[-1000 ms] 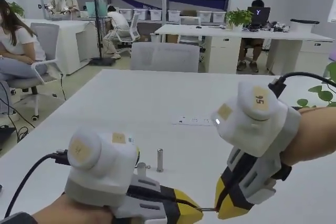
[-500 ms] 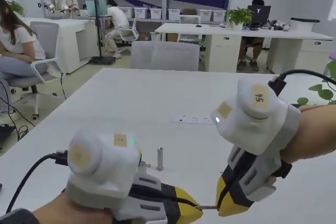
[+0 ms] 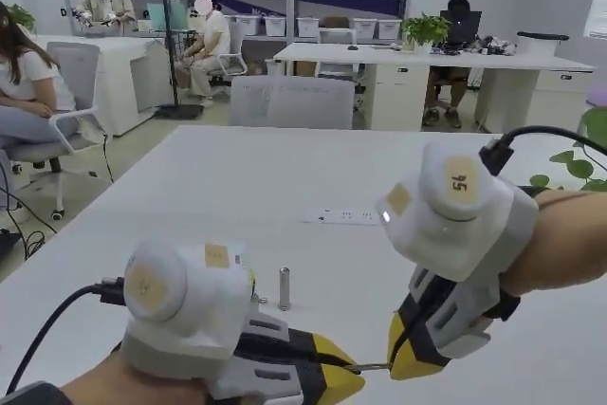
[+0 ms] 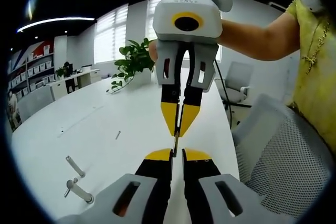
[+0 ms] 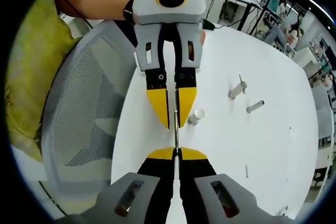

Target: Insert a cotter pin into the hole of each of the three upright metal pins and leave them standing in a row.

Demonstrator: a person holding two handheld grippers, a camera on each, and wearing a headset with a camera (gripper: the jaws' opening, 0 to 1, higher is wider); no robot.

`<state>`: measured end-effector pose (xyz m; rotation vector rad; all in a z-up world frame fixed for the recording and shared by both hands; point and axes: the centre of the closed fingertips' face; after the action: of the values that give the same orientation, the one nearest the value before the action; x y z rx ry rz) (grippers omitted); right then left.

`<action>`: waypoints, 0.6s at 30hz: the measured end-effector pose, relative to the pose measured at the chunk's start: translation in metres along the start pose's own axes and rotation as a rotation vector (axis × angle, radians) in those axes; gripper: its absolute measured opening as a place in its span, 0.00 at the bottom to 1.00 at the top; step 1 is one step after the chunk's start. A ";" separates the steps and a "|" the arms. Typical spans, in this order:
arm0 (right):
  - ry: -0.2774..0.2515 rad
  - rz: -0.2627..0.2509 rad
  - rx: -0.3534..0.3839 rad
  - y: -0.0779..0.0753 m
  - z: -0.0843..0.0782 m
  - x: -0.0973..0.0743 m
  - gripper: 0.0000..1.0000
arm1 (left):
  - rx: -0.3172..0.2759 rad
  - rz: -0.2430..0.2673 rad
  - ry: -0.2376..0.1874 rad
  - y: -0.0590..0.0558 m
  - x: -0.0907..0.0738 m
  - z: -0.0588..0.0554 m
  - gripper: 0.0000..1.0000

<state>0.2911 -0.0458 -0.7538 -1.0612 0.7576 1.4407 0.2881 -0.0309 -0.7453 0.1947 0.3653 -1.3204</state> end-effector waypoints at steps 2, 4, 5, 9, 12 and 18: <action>0.000 -0.001 0.004 0.000 0.000 -0.001 0.01 | 0.000 0.003 0.003 0.000 0.000 -0.001 0.07; 0.000 -0.003 0.006 -0.001 0.000 -0.001 0.01 | -0.008 0.001 0.004 0.000 0.001 -0.001 0.09; 0.001 -0.004 0.006 -0.001 0.000 -0.001 0.01 | -0.007 0.002 0.004 0.000 0.001 -0.002 0.10; 0.003 -0.007 0.011 -0.002 -0.002 -0.002 0.01 | -0.016 0.005 0.003 0.000 0.001 -0.002 0.14; 0.007 -0.008 0.011 -0.002 -0.003 -0.003 0.01 | -0.017 0.009 0.001 0.001 0.001 -0.001 0.16; 0.021 -0.009 0.016 -0.003 -0.006 -0.003 0.01 | -0.025 0.035 -0.007 0.008 -0.005 -0.001 0.20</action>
<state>0.2946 -0.0515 -0.7533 -1.0683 0.7772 1.4155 0.2950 -0.0243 -0.7450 0.1747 0.3706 -1.2809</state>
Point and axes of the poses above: the centre of the closed fingertips' face, and the gripper's own axes: x roughly forward along the fingers, y roughly to its left, z roughly out of its top, and after that the axes turned 4 degrees about -z, right-handed
